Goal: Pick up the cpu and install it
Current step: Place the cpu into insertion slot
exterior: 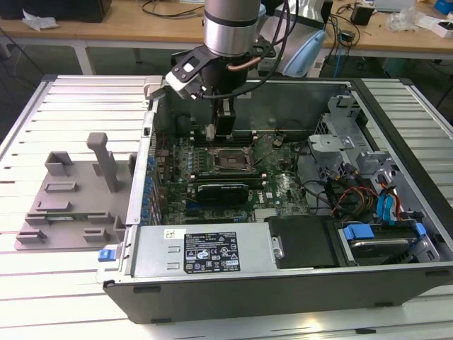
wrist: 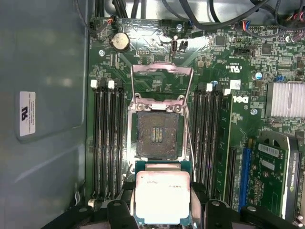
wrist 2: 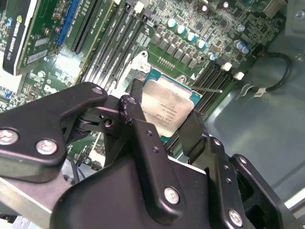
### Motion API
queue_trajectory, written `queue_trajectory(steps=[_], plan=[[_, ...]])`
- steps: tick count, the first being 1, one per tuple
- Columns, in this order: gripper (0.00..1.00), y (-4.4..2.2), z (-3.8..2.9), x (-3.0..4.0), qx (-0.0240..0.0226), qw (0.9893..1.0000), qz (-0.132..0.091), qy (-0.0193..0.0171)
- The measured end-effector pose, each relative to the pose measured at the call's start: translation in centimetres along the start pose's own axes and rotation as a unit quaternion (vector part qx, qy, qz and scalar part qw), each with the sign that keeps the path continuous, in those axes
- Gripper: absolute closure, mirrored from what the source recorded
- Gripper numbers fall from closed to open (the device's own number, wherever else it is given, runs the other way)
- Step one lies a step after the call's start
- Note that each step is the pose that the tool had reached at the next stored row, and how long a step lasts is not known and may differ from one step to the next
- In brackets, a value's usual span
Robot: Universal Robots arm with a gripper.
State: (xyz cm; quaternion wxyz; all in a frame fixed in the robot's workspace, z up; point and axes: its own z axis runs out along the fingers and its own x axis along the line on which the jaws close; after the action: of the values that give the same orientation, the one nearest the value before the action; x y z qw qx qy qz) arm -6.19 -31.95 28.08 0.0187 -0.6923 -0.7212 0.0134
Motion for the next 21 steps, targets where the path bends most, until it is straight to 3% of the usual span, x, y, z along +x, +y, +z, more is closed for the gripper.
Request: queue_trajectory(steps=[3,6,21], plan=[[0.45,0.73,0.12,-0.03,0.0,1.0,0.0,-0.0002],[0.45,1.04,0.17,-0.05,0.0,1.0,0.0,-0.0002],[0.45,1.38,0.53,-0.06,0.0,1.0,0.0,-0.0003]])
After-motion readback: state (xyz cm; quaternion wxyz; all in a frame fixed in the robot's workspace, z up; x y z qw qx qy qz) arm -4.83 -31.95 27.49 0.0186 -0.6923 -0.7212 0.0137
